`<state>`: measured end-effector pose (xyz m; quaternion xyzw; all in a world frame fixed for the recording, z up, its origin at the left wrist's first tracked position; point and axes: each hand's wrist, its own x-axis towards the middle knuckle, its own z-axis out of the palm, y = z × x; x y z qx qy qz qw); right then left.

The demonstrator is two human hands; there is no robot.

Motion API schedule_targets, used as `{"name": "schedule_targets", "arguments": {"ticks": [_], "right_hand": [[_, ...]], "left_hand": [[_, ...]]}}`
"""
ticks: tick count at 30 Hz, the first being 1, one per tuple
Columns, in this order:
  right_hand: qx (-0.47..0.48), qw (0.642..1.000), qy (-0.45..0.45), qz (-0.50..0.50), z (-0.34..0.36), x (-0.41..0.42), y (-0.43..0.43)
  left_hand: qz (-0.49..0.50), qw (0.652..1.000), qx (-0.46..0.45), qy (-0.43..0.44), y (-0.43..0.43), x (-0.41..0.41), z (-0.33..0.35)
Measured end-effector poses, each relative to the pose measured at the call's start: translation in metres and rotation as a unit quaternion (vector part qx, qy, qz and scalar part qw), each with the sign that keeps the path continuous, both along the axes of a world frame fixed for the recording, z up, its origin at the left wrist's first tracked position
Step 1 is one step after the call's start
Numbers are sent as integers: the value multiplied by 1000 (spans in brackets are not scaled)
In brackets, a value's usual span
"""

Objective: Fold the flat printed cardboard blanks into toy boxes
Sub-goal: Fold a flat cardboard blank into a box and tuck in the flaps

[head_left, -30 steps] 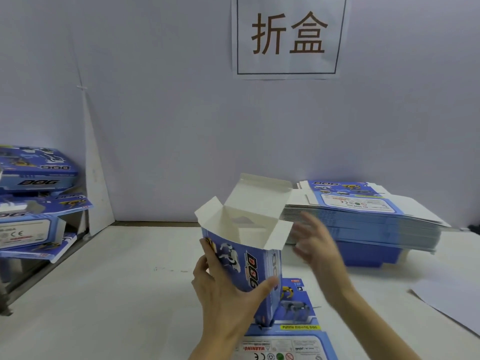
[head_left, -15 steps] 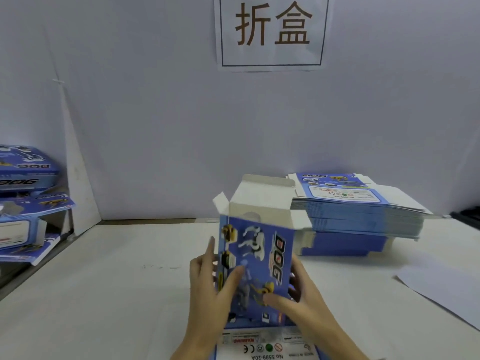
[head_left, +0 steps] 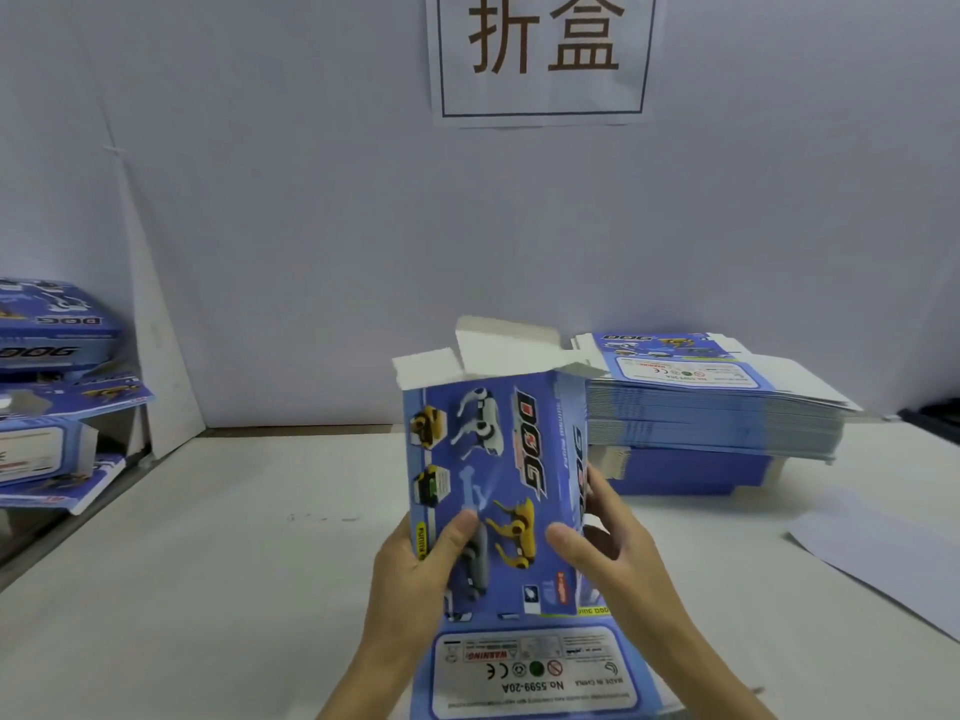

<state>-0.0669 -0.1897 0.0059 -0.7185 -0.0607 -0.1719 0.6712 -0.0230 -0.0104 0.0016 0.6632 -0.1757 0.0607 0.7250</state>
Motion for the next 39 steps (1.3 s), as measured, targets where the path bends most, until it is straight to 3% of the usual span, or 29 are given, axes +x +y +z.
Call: {"name": "schedule_targets", "arguments": {"ticks": [3, 6, 18, 22, 28, 30, 34, 36, 39], "right_hand": [[19, 1000, -3, 8, 1, -1, 5], [39, 999, 4, 28, 6, -5, 7], [27, 999, -1, 36, 10, -9, 9], [-25, 999, 19, 8, 9, -8, 10], [7, 1000, 5, 4, 6, -6, 12], [43, 998, 8, 36, 6, -5, 11], [137, 988, 15, 67, 10, 0, 13], [103, 990, 25, 94, 16, 3, 12], [-3, 984, 80, 158, 27, 13, 1]], "left_hand": [[58, 998, 19, -13, -3, -2, -2], [35, 998, 52, -9, -2, -3, -4], [74, 996, 30, -33, -1, -8, 0], [115, 988, 76, -63, 0, -10, 0], [131, 971, 159, -126, 3, -14, 5], [87, 982, 143, -87, 12, -12, 13], [-121, 989, 76, 46, 29, -5, 33], [-156, 982, 58, 92, 43, -5, 40], [-120, 978, -11, 172, 76, -3, 42]]}}
